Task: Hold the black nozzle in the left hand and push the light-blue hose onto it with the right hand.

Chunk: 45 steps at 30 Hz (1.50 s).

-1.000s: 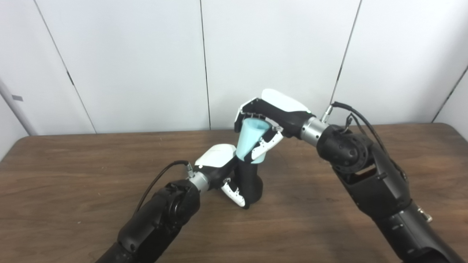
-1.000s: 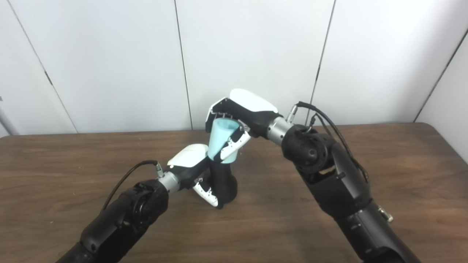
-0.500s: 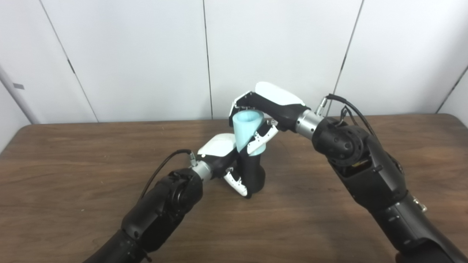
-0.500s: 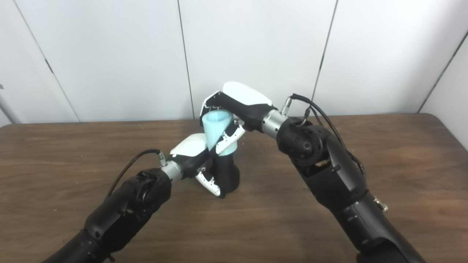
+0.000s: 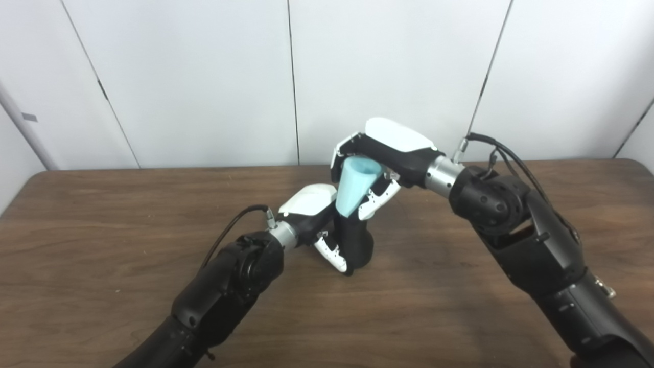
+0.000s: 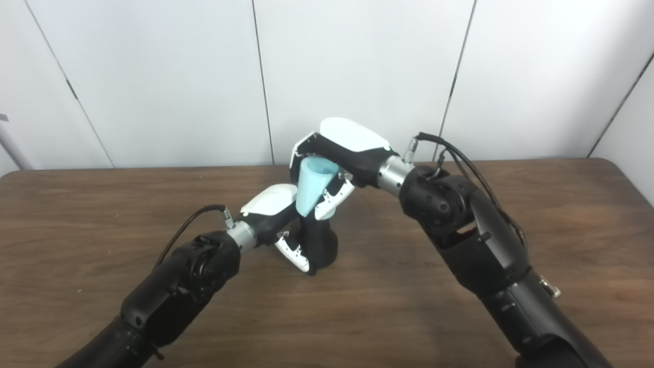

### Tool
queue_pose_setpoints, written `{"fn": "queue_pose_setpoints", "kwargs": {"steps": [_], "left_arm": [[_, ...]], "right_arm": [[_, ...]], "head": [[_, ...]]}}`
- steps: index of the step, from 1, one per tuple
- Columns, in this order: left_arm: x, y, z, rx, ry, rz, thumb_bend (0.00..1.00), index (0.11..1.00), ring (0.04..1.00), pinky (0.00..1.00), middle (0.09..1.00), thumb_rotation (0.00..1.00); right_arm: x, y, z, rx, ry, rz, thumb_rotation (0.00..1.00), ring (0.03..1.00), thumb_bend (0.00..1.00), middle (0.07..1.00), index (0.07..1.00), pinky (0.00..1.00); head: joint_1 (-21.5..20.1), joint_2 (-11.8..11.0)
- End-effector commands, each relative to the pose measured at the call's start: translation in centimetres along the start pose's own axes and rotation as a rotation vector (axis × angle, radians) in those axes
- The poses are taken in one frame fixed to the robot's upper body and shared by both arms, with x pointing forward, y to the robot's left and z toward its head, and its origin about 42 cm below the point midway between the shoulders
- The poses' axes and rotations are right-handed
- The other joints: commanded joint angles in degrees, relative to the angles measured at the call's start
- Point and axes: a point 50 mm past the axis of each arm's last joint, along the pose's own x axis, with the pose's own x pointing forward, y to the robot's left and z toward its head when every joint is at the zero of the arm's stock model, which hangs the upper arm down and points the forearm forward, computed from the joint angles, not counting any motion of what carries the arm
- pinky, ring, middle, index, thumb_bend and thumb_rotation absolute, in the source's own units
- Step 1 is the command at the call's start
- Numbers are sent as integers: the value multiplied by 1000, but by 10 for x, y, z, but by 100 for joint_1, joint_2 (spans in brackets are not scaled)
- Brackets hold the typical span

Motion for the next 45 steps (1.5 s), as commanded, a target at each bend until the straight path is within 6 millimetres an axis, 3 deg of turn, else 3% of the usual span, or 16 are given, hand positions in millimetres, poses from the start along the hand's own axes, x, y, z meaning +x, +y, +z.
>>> {"fn": "queue_pose_setpoints", "kwargs": {"steps": [1,14,25,45], "left_arm": [[-3,-23,-11,-40,57,-118,525,478,606,866,495,0],[-9,-18,-17,-54,80,-92,523,461,595,867,515,0],[-6,-17,-15,-68,73,-113,524,467,592,853,508,0],[-7,-21,-15,-50,69,-124,523,462,600,846,516,0]], "right_arm": [[-4,-4,1,-29,-4,17,0,424,520,491,494,370],[-6,9,-3,1,29,33,0,405,518,494,502,363],[5,35,0,3,13,107,0,410,518,495,504,365],[5,38,-5,-80,32,361,0,458,520,486,480,411]], "head": [[2,14],[14,93],[1,118],[-7,181]]}}
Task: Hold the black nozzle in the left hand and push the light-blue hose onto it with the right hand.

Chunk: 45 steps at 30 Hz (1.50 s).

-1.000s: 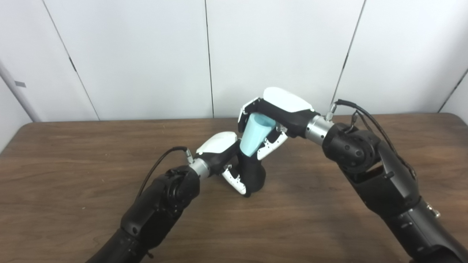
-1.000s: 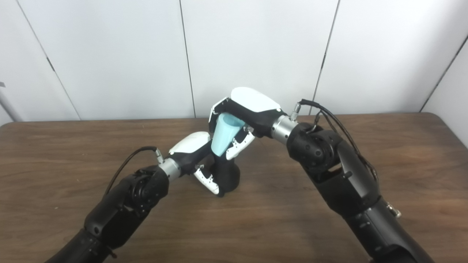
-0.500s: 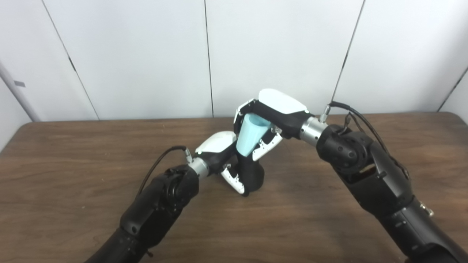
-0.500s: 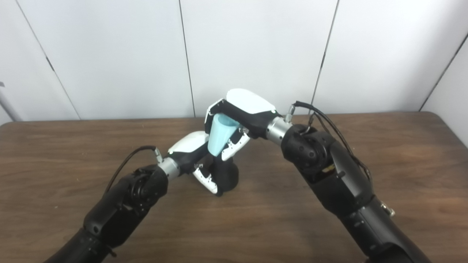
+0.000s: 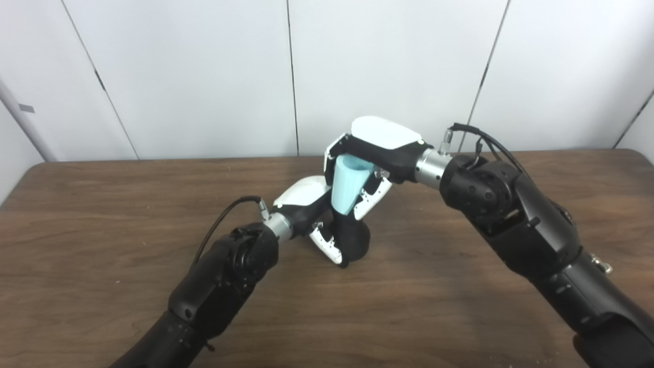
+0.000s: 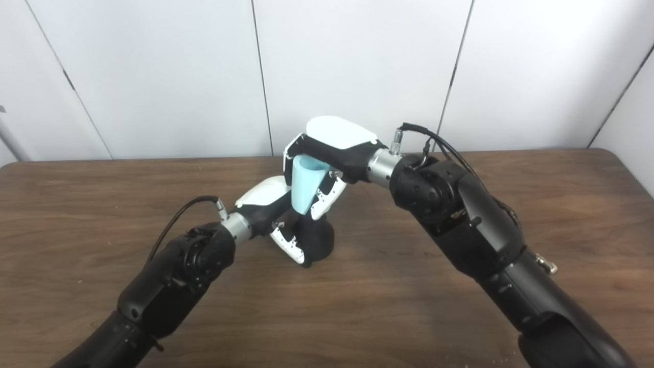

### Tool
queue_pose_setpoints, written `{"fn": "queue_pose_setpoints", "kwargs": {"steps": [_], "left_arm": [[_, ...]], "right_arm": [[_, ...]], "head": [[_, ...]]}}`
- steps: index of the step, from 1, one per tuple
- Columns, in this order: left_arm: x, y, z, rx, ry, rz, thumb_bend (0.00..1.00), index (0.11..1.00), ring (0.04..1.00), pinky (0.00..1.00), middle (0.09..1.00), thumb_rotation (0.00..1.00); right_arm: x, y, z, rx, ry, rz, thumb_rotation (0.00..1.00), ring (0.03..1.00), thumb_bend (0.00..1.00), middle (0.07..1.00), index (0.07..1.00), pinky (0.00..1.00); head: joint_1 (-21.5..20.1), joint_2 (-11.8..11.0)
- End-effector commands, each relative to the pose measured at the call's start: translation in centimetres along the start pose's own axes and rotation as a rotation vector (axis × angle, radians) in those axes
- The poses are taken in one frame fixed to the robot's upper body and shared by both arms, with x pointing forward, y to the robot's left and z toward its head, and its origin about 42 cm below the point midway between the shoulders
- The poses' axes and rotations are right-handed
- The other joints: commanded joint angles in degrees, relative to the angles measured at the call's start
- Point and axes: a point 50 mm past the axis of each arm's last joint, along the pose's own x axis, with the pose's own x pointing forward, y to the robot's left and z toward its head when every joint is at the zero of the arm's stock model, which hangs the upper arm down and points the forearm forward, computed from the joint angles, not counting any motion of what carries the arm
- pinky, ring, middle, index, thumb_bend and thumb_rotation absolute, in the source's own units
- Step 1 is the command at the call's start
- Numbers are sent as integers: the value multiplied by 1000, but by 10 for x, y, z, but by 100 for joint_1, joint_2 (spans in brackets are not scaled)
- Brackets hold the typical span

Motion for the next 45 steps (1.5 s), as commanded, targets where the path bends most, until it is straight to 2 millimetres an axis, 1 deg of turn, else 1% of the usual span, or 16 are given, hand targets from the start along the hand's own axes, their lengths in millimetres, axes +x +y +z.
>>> {"fn": "queue_pose_setpoints", "kwargs": {"steps": [1,10,20,23,24,25,27,28,29,30,31,33,35,40,43,45], "left_arm": [[-3,-22,-11,-10,58,-113,523,462,600,843,516,0],[-3,-24,-10,-17,66,-122,523,463,606,839,515,0],[-2,-26,-10,-27,66,-125,524,470,609,837,507,0],[-2,-27,-10,-30,67,-125,524,470,608,835,507,0],[-2,-27,-11,-30,67,-125,524,470,607,834,507,0],[-2,-28,-11,-31,67,-125,524,470,606,833,508,0],[-2,-29,-11,-30,67,-125,524,470,603,831,508,0],[-2,-29,-11,-30,67,-125,524,470,602,831,508,0],[-2,-30,-11,-31,67,-126,524,470,602,831,507,0],[-2,-30,-11,-31,67,-126,524,470,601,831,507,0],[-1,-30,-10,-31,67,-127,524,471,601,832,507,0],[-1,-30,-10,-31,67,-128,524,471,600,832,506,0],[0,-31,-10,-32,69,-132,524,471,601,834,506,0],[0,-33,-10,-29,70,-143,523,465,628,838,515,0],[1,-34,-9,-26,69,-146,523,465,632,839,515,0],[2,-35,-9,-23,69,-148,523,467,630,838,514,0]], "right_arm": [[-6,34,-12,13,38,231,0,460,520,485,478,412],[-9,30,-15,-7,56,269,0,464,520,487,473,413],[-13,35,-19,-64,42,256,0,461,520,488,473,413],[-12,31,-18,-47,46,222,0,454,520,493,479,415],[-13,27,-14,-27,50,164,0,436,518,501,491,413],[-14,25,-11,-13,53,123,2,495,667,595,638,424],[-16,22,-7,19,72,54,29,580,794,712,796,457],[-17,24,-6,36,87,27,90,689,848,825,905,522],[-17,25,-5,48,101,4,150,782,889,911,952,577],[-17,25,-4,51,111,-15,203,846,924,964,981,616],[-17,25,-3,41,113,-32,236,874,948,982,990,644],[-18,25,-1,17,111,-53,282,927,984,997,998,739],[-18,25,-1,-10,110,-62,302,950,996,1000,1000,782],[-19,25,-1,-68,127,-33,318,972,995,1000,1000,822],[-22,25,-2,-66,121,-29,300,975,970,1000,999,837],[-24,23,-4,-46,112,-36,304,976,974,1000,999,843]], "head": [[2,5],[-36,39],[-39,35],[-43,21],[-52,-4],[-52,-4],[-57,-19],[-57,-19],[-55,-14],[-41,-5],[-36,-8],[-31,-16],[-40,-12],[-29,-26],[-33,-28],[-39,-31]]}}
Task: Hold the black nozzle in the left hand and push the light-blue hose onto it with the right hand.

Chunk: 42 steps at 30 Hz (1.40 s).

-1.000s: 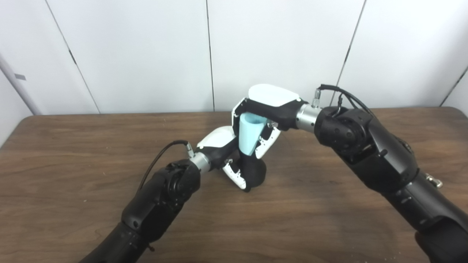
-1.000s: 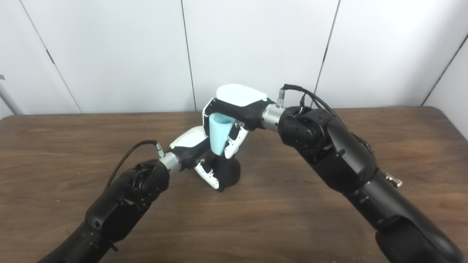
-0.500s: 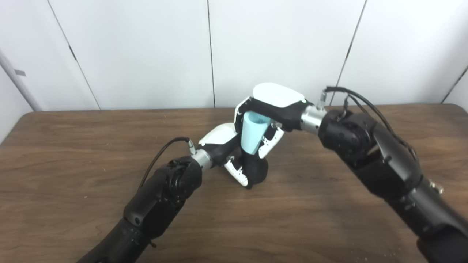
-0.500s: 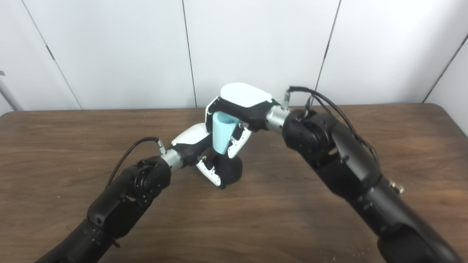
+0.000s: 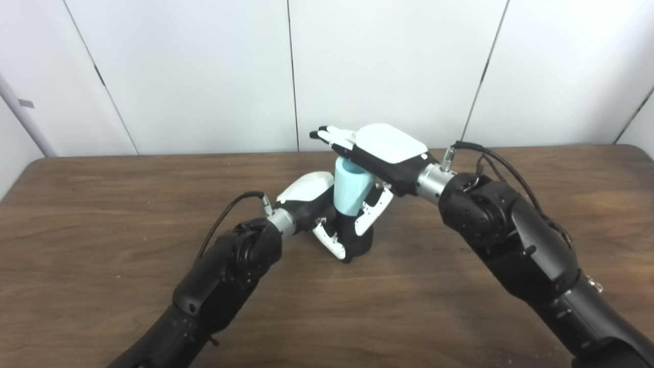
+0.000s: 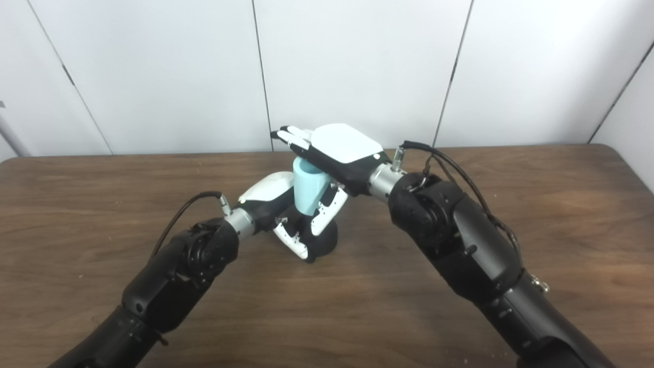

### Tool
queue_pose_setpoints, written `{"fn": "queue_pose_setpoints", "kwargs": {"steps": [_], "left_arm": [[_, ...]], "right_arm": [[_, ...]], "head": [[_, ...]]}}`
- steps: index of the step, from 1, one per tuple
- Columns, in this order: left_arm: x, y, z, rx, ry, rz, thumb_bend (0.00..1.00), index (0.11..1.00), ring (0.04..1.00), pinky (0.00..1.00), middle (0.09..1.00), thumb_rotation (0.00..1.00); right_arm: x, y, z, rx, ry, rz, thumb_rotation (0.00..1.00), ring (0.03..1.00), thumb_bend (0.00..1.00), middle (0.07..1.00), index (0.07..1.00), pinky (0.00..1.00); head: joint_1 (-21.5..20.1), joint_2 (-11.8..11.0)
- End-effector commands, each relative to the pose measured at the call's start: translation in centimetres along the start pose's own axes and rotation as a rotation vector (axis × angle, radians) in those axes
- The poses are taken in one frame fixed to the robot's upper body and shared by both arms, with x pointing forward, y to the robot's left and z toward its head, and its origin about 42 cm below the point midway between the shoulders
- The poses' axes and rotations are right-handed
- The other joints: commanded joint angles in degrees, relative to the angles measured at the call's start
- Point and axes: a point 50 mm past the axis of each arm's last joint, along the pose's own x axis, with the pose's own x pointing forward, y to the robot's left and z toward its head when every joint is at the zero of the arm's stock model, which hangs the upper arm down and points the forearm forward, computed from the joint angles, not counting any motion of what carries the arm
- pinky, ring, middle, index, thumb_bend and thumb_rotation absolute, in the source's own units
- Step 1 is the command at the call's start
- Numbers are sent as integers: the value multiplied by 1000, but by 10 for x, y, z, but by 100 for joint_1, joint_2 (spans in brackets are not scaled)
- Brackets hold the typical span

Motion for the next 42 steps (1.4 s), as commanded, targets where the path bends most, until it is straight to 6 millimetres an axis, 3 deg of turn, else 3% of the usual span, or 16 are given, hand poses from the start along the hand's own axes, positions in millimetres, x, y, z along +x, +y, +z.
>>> {"fn": "queue_pose_setpoints", "kwargs": {"steps": [1,13,21,27,29,33,42], "left_arm": [[-2,-32,-13,-14,69,-141,523,467,627,837,513,0],[-1,-32,-13,-2,66,-145,523,465,616,831,515,0],[-1,-30,-16,-1,71,-144,522,462,619,829,521,0],[0,-33,-16,-9,74,-148,523,463,626,830,518,0],[0,-33,-16,-10,75,-148,522,463,626,830,519,0],[-1,-31,-18,-13,77,-149,522,462,626,831,520,0],[-2,-29,-18,-16,79,-150,523,464,627,843,517,0]], "right_arm": [[-7,1,-9,7,7,50,312,978,985,1000,1000,847],[-15,-28,-11,139,-73,-32,400,1000,1000,1000,1000,936],[-33,-57,-13,169,-108,-85,545,1000,1000,1000,1000,977],[-53,-41,-14,162,-162,-112,557,1000,1000,1000,1000,996],[-59,-37,-15,117,-182,-78,617,1000,980,1000,1000,1000],[-65,-36,-17,73,-192,-39,700,1000,961,1000,1000,1000],[-75,-39,-17,88,-228,-45,745,1000,952,1000,1000,1000]], "head": [[5,5],[11,-20],[-21,-30],[-9,-22],[-5,-16],[-2,-19],[-2,-21]]}}
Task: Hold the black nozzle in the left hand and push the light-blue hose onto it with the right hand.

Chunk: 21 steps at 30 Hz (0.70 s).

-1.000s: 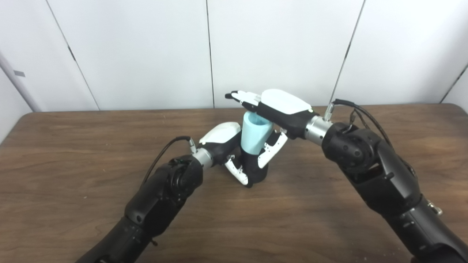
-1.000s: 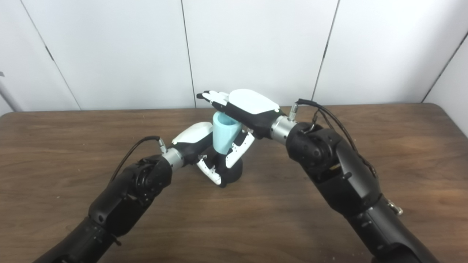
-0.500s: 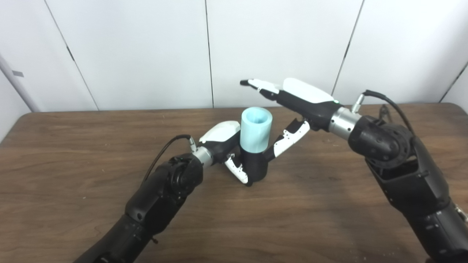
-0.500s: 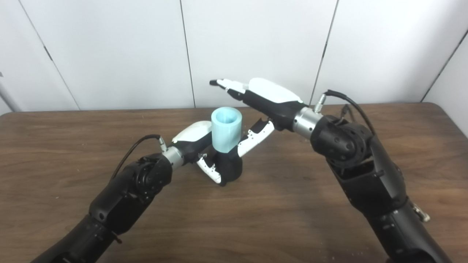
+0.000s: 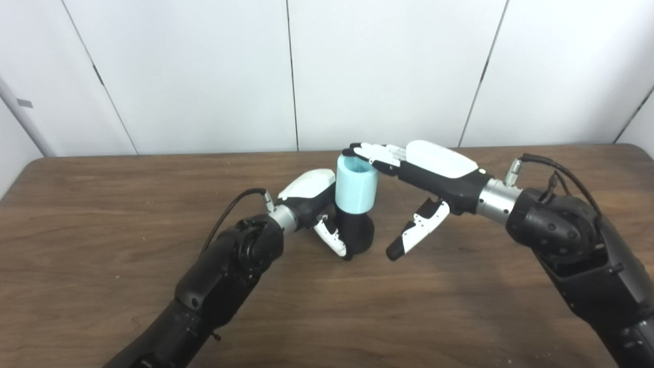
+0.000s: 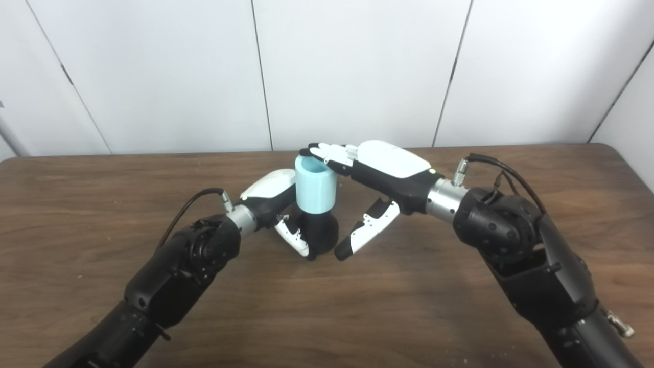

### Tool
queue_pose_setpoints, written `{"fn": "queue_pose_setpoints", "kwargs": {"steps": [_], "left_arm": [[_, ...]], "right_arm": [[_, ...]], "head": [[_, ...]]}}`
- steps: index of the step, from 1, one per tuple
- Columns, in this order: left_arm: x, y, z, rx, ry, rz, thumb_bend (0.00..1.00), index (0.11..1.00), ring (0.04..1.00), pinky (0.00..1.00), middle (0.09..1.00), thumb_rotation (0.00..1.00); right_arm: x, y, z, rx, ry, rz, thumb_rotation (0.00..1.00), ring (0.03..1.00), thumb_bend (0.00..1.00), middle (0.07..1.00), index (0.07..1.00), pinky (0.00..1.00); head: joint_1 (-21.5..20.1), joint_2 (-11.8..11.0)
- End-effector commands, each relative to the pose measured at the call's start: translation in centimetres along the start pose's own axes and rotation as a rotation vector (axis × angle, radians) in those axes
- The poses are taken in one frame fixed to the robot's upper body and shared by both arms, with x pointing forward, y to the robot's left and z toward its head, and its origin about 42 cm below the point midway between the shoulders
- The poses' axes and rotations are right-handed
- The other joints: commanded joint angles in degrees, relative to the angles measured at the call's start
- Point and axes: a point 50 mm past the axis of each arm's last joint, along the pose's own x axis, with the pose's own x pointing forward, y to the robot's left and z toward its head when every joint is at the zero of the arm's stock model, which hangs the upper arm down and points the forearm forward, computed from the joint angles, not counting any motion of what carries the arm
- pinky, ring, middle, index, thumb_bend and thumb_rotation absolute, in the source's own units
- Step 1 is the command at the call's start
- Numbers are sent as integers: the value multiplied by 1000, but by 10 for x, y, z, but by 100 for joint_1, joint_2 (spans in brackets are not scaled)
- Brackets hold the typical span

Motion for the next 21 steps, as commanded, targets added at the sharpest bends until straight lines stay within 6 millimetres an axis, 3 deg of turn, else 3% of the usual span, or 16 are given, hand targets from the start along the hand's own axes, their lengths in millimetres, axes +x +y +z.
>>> {"fn": "queue_pose_setpoints", "kwargs": {"steps": [1,16,21], "left_arm": [[-6,-31,-17,-17,76,-144,523,464,627,843,517,0],[-7,-33,-19,-4,75,-147,521,459,626,839,524,0],[-6,-34,-17,-4,72,-148,521,459,633,839,524,0]], "right_arm": [[-4,-22,13,-63,-89,-54,752,1000,948,1000,1000,1000],[-4,-13,17,-88,-135,-20,763,1000,857,1000,1000,1000],[3,-15,22,-207,-144,18,757,1000,849,1000,1000,1000]], "head": [[7,6],[-12,13],[-10,23]]}}
